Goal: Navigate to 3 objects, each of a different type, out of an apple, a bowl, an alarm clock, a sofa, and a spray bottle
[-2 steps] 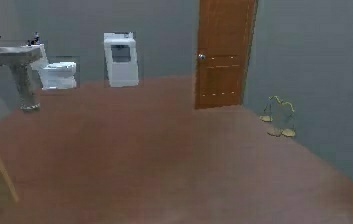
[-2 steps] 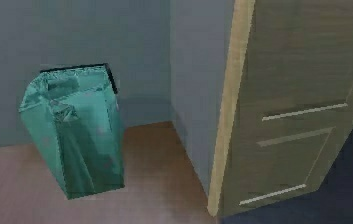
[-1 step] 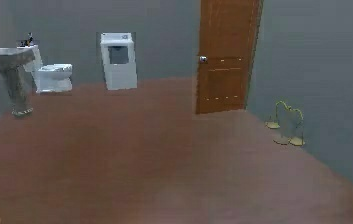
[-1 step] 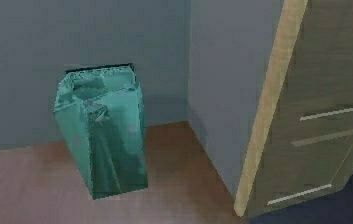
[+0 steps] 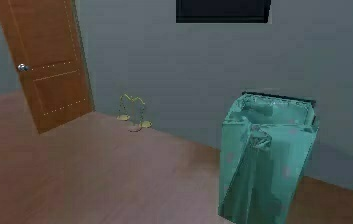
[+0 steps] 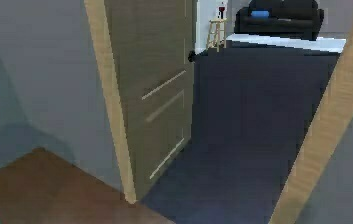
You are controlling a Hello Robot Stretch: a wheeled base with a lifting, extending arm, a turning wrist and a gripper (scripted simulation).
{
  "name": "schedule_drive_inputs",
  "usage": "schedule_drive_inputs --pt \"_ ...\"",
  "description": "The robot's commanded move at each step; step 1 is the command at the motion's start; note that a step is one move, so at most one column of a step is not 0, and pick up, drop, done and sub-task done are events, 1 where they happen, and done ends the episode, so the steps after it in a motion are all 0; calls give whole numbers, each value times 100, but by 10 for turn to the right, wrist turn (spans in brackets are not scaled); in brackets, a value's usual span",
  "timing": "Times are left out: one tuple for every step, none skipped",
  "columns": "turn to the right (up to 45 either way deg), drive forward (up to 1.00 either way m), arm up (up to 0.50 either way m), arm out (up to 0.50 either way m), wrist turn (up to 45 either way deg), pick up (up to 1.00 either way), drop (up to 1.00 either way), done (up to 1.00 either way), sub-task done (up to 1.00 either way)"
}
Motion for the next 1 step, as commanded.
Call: schedule_drive_inputs --pt "450 0 0 0 0 0 0 0 0"
